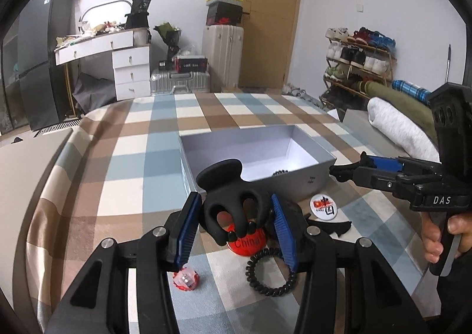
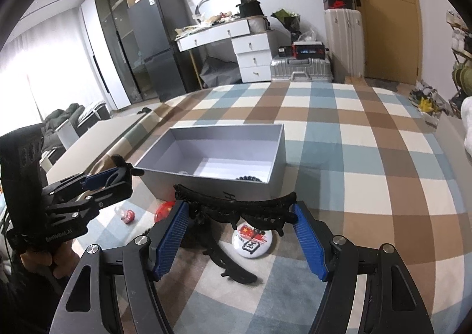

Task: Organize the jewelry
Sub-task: 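Lift both black claw clips and carry them over the grey box, then open both grippers to drop the claw clips into the box, then withdraw both grippers from the box toward the remaining jewelry, then lower the right gripper onto the long black comb hair clip and close it, then grasp the black coiled hair tie with the left gripper while the right holds the clip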

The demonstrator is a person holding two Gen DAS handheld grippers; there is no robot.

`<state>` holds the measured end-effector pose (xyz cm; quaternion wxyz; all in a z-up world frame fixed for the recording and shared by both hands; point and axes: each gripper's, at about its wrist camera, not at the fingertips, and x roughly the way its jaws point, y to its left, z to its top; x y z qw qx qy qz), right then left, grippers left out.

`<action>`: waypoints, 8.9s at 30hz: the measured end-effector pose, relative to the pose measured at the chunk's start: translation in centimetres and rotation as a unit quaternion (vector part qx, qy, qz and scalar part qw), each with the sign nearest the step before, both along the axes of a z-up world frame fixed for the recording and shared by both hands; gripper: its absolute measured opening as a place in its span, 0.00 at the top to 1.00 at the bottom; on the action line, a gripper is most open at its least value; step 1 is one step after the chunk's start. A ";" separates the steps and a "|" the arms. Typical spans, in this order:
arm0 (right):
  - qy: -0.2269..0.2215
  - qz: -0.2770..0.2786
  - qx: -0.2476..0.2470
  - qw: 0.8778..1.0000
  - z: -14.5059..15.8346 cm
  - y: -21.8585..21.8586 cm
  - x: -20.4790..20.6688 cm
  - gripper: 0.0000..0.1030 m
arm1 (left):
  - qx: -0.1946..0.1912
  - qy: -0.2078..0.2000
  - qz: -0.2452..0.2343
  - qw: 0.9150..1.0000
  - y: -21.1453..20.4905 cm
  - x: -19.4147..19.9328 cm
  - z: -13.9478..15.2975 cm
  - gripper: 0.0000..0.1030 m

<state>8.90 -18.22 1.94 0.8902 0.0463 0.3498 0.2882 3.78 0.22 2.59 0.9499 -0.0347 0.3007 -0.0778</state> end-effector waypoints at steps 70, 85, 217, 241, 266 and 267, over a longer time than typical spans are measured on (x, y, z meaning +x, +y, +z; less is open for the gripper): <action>0.005 0.011 -0.016 1.000 -0.8 3.7 6.1 0.31 | 0.046 0.025 -0.004 0.999 -2.9 7.3 -1.2 0.58; 0.009 0.006 -0.023 1.000 -1.0 3.7 6.0 0.29 | 0.037 0.025 0.006 0.999 -2.1 6.7 -1.0 0.58; 0.045 -0.017 -0.163 0.985 -3.8 2.0 -0.2 0.88 | 0.081 0.136 -0.051 0.986 -3.3 1.3 -4.2 0.01; 0.054 0.038 -0.158 0.985 -5.0 2.2 -0.1 0.83 | 0.073 0.148 -0.053 0.985 -3.1 1.4 -4.5 0.01; 0.011 0.013 -0.100 0.995 -1.2 0.8 -0.8 0.83 | 0.079 0.149 -0.073 0.983 -2.4 1.3 -4.7 0.80; 0.010 0.013 -0.100 0.995 -1.2 0.8 -0.8 0.83 | 0.077 0.148 -0.078 0.983 -2.5 1.2 -4.7 0.95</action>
